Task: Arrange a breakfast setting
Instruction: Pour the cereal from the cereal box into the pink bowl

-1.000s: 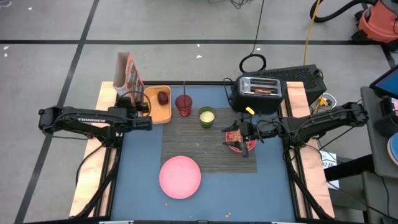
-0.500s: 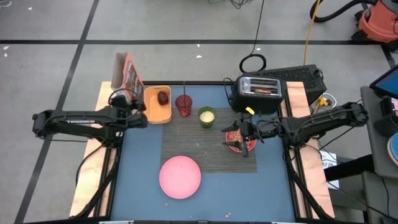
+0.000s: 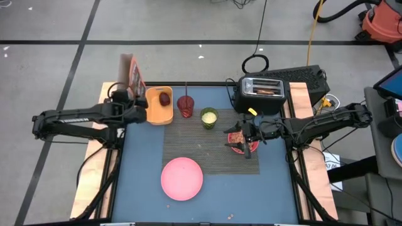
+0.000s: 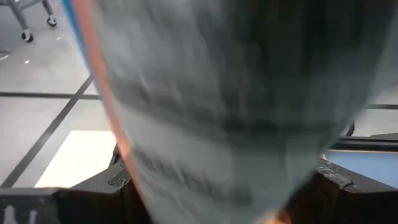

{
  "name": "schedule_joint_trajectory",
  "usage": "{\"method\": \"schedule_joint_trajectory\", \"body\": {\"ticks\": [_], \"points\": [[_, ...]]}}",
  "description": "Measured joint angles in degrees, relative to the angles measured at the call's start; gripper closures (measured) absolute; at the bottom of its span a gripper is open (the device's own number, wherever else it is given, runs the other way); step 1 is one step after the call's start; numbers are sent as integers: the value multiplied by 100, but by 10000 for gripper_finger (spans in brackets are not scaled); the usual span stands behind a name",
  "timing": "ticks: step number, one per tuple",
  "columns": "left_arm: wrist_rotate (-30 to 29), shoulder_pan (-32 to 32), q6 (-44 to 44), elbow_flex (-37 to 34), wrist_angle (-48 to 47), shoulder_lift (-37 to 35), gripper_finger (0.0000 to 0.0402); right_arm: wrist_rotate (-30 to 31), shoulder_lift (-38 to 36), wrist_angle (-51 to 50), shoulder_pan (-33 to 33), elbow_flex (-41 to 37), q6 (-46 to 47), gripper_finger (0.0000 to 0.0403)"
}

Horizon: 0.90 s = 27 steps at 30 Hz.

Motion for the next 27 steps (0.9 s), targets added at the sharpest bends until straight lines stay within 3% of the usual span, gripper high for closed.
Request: {"method": "schedule_joint_trajectory", "body": {"ticks": [13,27], "points": [[-136,0,1185,836,-2,0,123,0,0,0,1,0,-2,161],[-177,0,1814,909,-3,0,119,0,0,0,1,0,-17,161]]}}
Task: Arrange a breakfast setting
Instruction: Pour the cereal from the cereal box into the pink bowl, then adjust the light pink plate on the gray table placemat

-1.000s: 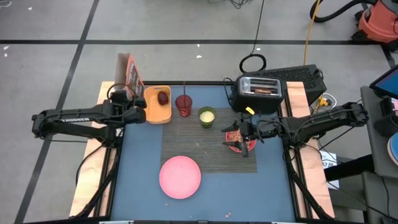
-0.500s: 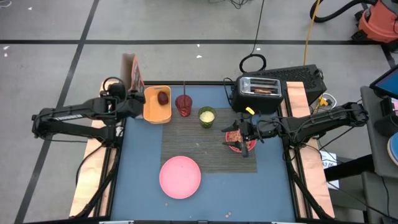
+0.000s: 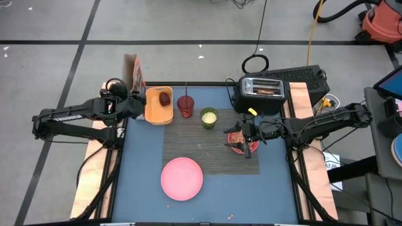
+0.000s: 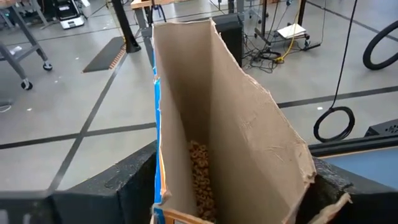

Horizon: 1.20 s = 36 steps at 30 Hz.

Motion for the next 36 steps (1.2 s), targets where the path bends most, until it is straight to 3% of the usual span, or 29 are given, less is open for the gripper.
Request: {"method": "schedule_joint_trajectory", "body": {"ticks": [11,23,36], "points": [[-77,0,-98,0,3,0,24,0,0,0,-2,0,0,161],[-273,0,81,0,212,0,18,0,0,0,-1,0,-2,161],[-479,0,2436,0,2390,0,18,0,0,0,0,0,-2,161]]}}
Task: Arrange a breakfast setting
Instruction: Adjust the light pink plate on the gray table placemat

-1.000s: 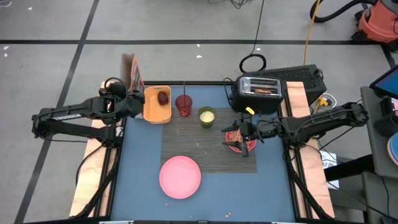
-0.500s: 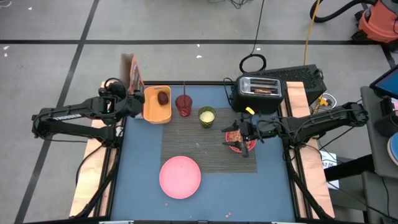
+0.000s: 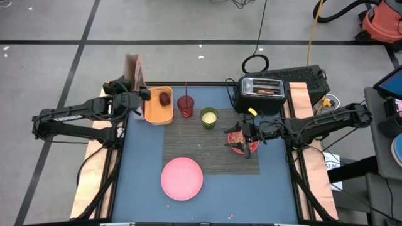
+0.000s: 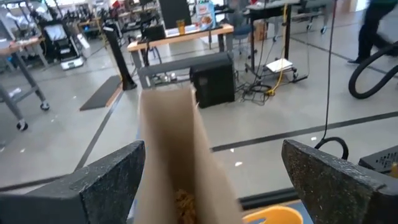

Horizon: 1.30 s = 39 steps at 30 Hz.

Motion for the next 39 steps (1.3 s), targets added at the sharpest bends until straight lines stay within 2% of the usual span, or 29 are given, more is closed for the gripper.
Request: {"method": "schedule_joint_trajectory", "body": {"ticks": [7,18,22,31,39], "points": [[4,0,992,0,1018,0,18,0,0,0,0,0,0,161],[103,0,1487,0,1589,0,18,0,0,0,-2,0,0,161],[713,0,1953,0,2070,0,18,2,1,0,0,0,0,161],[2722,-246,2625,0,3165,0,18,1,0,0,-1,0,0,161],[4164,-724,2258,-2,3316,63,18,2,0,5,-2,0,9,161]]}}
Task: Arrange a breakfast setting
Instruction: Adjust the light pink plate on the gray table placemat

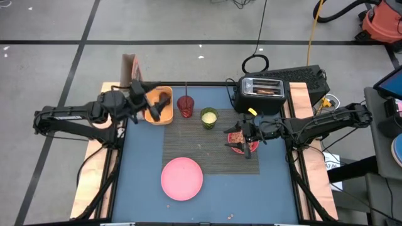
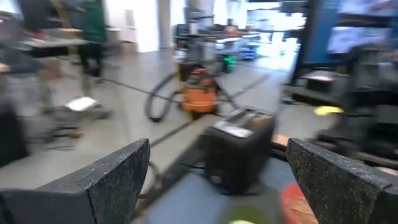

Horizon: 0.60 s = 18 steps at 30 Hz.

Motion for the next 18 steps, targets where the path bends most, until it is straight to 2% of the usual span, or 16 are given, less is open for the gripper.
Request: {"method": "schedule_joint_trajectory", "body": {"ticks": [8,18], "points": [[163,-272,-498,-2,-13,262,18,-2,-122,183,-49,0,88,161],[162,-528,-503,-2,156,908,18,12,-1002,129,-599,0,334,161]]}}
